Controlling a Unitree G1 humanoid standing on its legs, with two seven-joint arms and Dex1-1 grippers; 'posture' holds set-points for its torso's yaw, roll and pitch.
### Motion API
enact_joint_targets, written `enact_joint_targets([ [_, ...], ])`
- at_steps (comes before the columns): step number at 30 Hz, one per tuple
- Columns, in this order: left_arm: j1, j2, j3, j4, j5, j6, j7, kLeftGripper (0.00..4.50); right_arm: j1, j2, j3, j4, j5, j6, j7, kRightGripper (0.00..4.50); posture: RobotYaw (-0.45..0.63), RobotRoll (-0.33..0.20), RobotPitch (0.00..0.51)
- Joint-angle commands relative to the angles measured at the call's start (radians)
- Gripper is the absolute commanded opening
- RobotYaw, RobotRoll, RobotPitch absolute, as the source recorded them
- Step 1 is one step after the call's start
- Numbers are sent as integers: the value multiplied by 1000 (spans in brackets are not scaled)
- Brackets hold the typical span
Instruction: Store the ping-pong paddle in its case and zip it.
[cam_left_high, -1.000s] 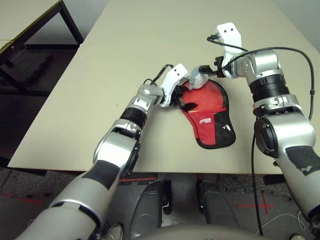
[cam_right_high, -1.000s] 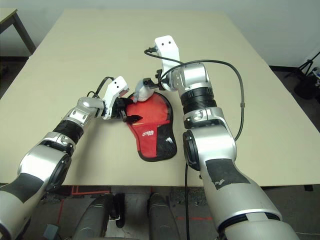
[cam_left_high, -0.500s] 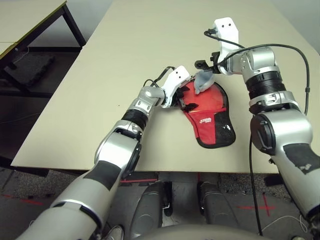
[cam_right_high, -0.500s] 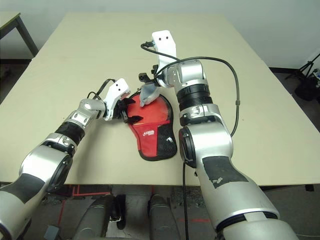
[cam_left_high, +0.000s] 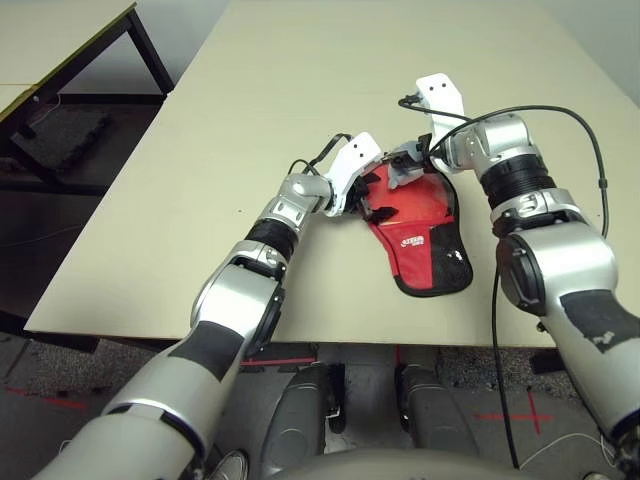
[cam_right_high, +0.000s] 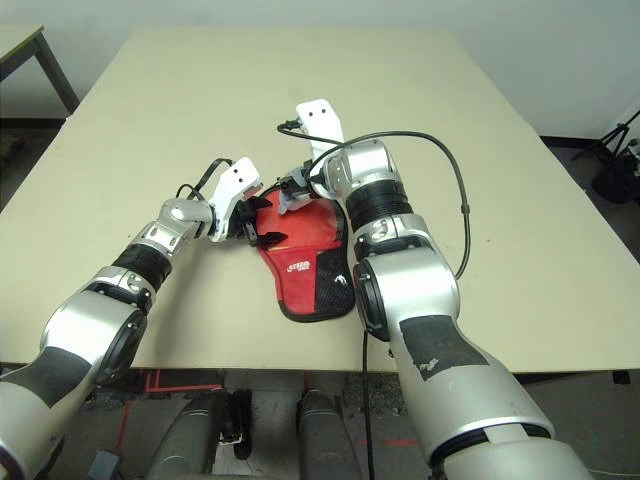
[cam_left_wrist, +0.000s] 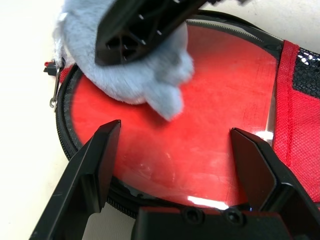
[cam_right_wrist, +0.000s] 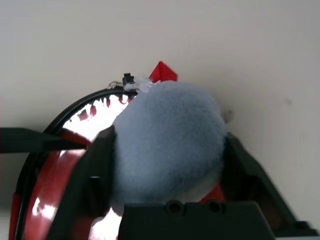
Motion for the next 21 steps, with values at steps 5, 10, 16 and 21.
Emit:
enact_joint_targets([
  [5, 28, -13, -37, 39, 35, 25, -10, 4500, -16, -9, -41, 130, -11, -243, -109, 1121, -78, 0, 134],
  [10, 32, -13, -38, 36, 36, 31, -9, 4500, -24, -20, -58, 177, -22, -382, -159, 346, -75, 0, 137],
  [16, 37, -14, -39, 31, 37, 36, -13, 4500, -9, -29, -68, 221, -32, -500, -199, 337, -74, 0, 142],
  [21, 35, -16, -39, 30, 36, 40, -14, 4500, 15, -55, -57, 247, -67, -553, -238, 336, -73, 0, 145],
])
